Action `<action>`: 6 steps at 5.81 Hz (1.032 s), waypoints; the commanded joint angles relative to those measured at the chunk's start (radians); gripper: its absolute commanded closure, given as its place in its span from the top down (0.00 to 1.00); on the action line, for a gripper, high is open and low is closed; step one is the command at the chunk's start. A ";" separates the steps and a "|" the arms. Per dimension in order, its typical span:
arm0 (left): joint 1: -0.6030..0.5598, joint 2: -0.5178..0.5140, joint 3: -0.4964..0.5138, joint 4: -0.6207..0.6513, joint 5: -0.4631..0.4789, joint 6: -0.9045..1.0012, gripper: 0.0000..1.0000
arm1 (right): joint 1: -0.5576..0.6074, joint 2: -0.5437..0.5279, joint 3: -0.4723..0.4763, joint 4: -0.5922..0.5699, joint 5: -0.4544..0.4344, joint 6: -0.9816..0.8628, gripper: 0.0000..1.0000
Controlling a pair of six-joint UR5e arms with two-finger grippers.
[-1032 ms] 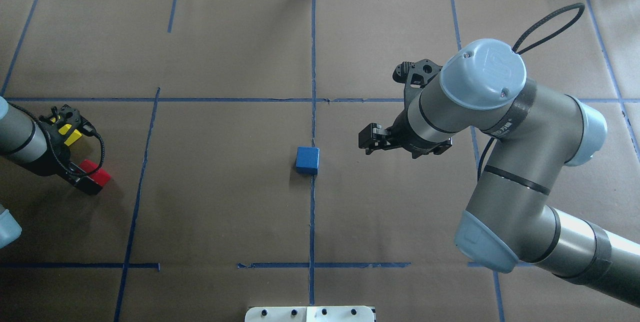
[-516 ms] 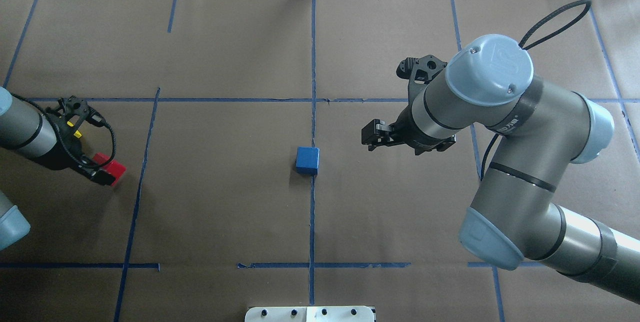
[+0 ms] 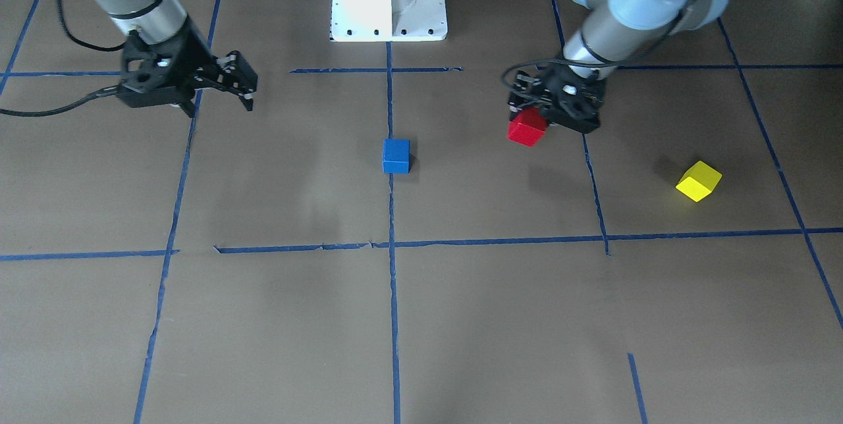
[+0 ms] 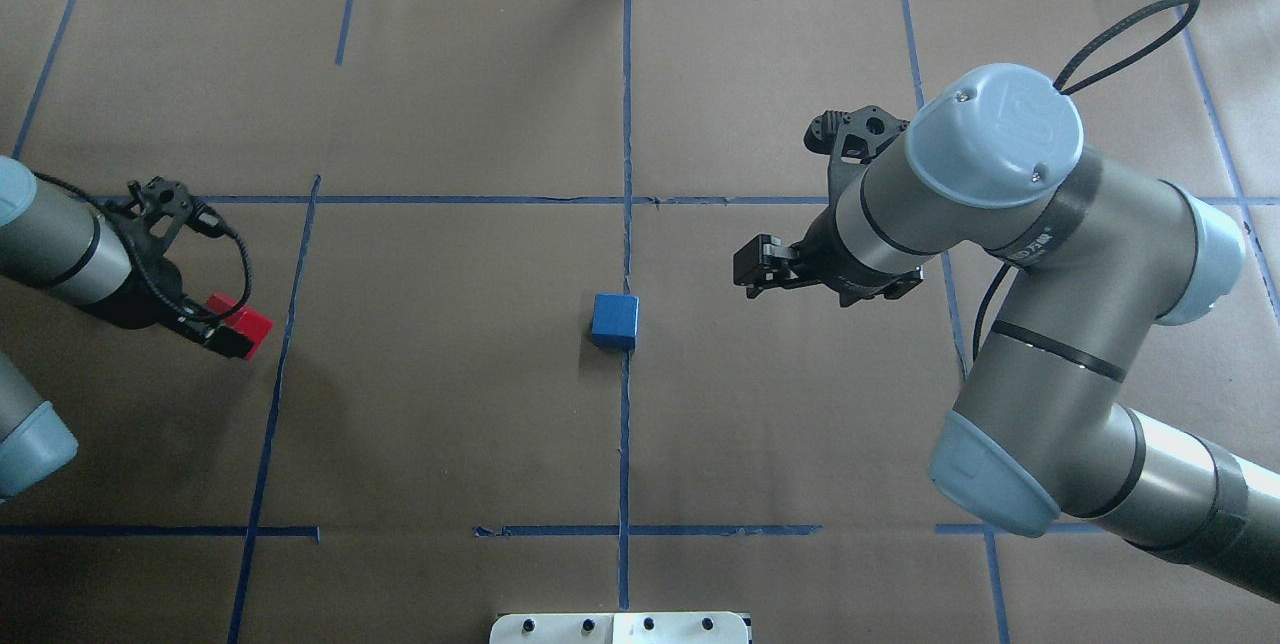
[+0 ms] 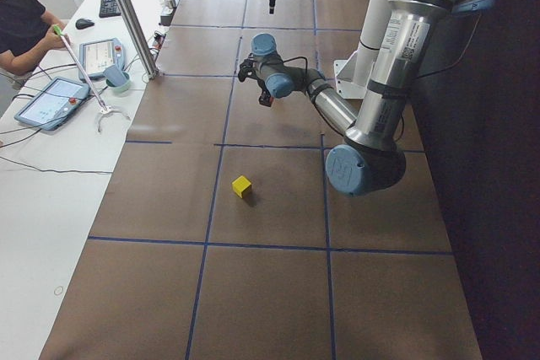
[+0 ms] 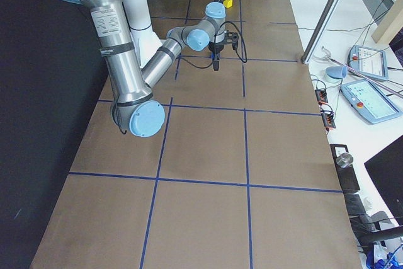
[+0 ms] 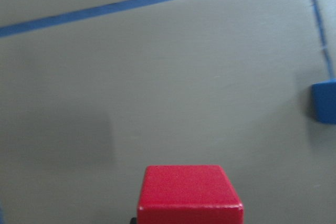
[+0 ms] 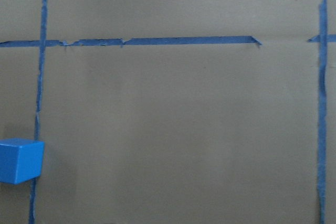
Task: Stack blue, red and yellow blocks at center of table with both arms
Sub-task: 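Carry the red cube with the left gripper over the blue cube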
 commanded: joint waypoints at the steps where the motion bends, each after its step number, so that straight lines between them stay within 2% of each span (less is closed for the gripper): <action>1: 0.152 -0.253 0.048 0.230 0.200 -0.153 0.00 | 0.070 -0.060 0.005 0.004 0.039 -0.111 1.00; 3: 0.180 -0.426 0.256 0.232 0.220 -0.224 0.02 | 0.070 -0.068 0.014 0.005 0.039 -0.111 1.00; 5: 0.210 -0.441 0.298 0.223 0.282 -0.234 0.03 | 0.072 -0.096 0.040 0.004 0.039 -0.111 1.00; 6: 0.210 -0.442 0.315 0.222 0.283 -0.232 0.04 | 0.072 -0.099 0.042 0.004 0.039 -0.111 1.00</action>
